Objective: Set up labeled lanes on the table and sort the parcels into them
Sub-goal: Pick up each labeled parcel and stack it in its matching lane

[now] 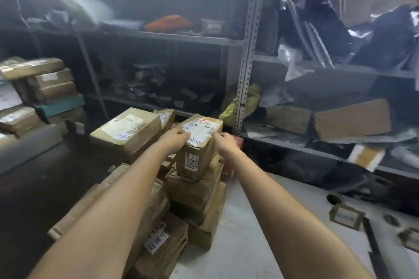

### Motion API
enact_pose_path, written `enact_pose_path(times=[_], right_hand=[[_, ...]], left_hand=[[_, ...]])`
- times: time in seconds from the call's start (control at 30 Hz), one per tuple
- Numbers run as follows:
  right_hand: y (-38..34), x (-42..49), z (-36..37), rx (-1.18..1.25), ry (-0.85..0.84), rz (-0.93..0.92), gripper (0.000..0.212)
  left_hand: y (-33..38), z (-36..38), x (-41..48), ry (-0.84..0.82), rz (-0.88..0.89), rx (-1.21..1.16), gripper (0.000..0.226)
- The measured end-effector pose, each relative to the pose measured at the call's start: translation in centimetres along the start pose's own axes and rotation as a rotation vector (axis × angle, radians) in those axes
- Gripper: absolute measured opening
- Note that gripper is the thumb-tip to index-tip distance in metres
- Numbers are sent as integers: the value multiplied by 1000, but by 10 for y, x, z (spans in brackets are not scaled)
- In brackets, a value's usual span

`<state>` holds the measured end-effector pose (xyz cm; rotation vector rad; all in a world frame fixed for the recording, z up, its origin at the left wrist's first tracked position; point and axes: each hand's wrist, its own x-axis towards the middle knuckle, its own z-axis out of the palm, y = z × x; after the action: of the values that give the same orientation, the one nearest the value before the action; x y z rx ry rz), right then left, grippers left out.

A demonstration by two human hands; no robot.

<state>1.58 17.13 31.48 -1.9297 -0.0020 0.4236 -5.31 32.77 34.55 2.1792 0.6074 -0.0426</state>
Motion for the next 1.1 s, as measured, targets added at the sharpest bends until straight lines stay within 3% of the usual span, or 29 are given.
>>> enact_pose_path(times=[0.1, 0.2, 0.3, 0.43, 0.6, 0.8, 0.9, 1.0, 1.1], right_hand=[[1, 2, 18, 146, -52, 91, 70], [10, 8, 29, 258, -17, 68, 69], [14, 5, 33, 277, 44, 49, 66], [14, -8, 27, 347, 29, 34, 42], [17, -21, 8, 401, 50, 5, 30], [32, -28, -39, 371, 134, -66, 40], [41, -41, -77, 387, 152, -55, 34], [57, -54, -123, 365, 198, -61, 47], [89, -70, -170, 353, 252, -46, 48]], left_hand=[[-9, 8, 14, -123, -114, -202, 50], [-8, 10, 14, -178, -142, -323, 42], [-4, 11, 7, -177, -98, -337, 37], [0, 14, -2, -168, -42, -333, 40], [9, 21, -8, -204, -25, -323, 44], [33, 52, -18, -243, 18, -352, 41], [54, 77, -26, -293, 44, -375, 46], [80, 112, -32, -351, 79, -376, 50], [109, 159, -53, -418, 95, -345, 29]])
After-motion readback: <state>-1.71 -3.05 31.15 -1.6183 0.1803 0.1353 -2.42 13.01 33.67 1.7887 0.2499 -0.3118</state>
